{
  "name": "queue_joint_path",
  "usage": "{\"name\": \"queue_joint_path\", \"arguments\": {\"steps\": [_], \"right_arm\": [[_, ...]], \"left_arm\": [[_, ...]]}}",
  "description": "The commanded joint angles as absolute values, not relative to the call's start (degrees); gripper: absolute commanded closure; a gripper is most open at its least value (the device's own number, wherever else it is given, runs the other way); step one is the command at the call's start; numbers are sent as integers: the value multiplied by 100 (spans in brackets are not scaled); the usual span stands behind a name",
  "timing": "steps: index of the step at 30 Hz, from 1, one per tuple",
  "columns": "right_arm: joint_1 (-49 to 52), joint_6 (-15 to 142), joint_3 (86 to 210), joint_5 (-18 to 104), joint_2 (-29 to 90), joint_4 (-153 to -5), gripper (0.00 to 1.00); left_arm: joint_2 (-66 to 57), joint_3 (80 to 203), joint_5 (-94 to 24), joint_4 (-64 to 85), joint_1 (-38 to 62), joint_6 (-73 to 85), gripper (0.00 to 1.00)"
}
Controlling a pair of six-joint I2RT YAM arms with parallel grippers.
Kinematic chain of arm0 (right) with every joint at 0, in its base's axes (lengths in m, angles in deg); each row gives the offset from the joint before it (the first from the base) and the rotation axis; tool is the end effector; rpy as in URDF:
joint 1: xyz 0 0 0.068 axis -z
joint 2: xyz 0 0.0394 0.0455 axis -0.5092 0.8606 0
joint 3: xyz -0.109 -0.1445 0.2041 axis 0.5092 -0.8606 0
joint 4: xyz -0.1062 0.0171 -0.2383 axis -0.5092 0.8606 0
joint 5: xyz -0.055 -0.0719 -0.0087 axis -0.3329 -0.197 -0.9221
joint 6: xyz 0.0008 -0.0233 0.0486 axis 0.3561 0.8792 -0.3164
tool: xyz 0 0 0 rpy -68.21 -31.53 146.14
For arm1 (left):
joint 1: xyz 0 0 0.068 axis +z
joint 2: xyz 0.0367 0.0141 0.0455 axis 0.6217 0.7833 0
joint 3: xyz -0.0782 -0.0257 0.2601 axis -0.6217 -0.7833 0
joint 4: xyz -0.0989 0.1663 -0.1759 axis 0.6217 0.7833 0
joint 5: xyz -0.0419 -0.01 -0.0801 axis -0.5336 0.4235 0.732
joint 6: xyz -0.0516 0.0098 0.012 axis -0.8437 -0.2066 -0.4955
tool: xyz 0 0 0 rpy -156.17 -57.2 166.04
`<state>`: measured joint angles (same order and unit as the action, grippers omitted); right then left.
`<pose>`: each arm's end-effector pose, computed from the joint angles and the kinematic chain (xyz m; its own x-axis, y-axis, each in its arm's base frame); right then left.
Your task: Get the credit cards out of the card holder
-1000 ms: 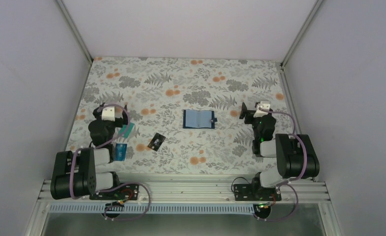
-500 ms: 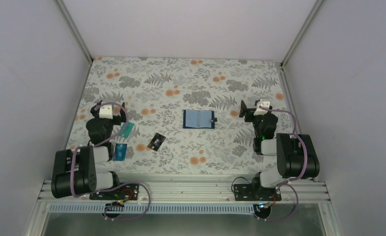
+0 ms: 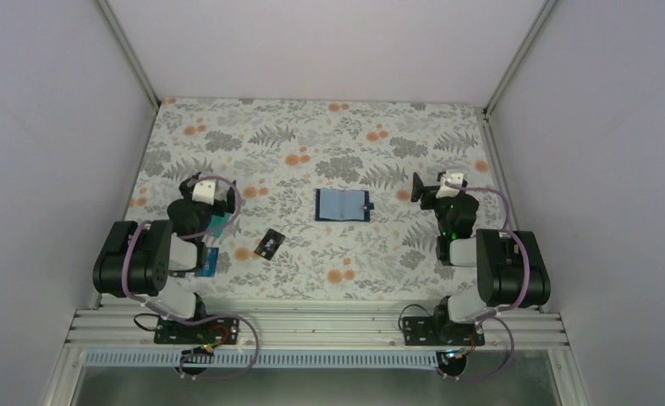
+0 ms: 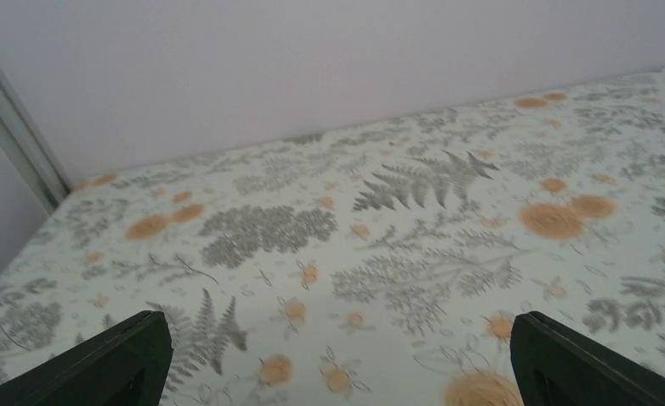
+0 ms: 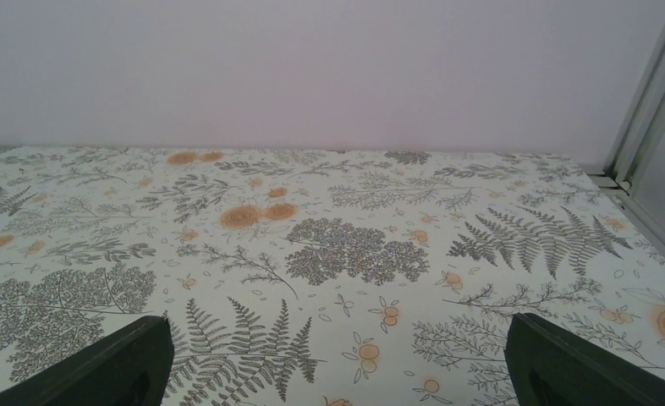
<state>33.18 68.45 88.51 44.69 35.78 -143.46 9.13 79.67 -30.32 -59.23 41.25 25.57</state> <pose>0.2516 -0.0054 0.1544 -0.1178 0.0340 -0.9925 -0.1174 0.9919 0.0479 0.2301 0.0033 0.1346 -0.1023 0.1239 -0.9870 0.1906 0.9763 0.1028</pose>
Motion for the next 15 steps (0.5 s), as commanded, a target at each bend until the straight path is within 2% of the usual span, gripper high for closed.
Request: {"name": "queue_joint_path", "arguments": {"steps": [1, 6, 15], "right_arm": [[3352, 6987, 8976, 4522, 3644, -14412, 1], [3353, 6983, 8976, 4518, 3646, -14411, 1], [3352, 6984, 8976, 4523, 3644, -14417, 1]], "left_arm": [[933, 8211, -3283, -6242, 4108, 2657, 0], [876, 8350, -3694, -5831, 4099, 2484, 0], [877, 8376, -3737, -5791, 4090, 2475, 0]]}}
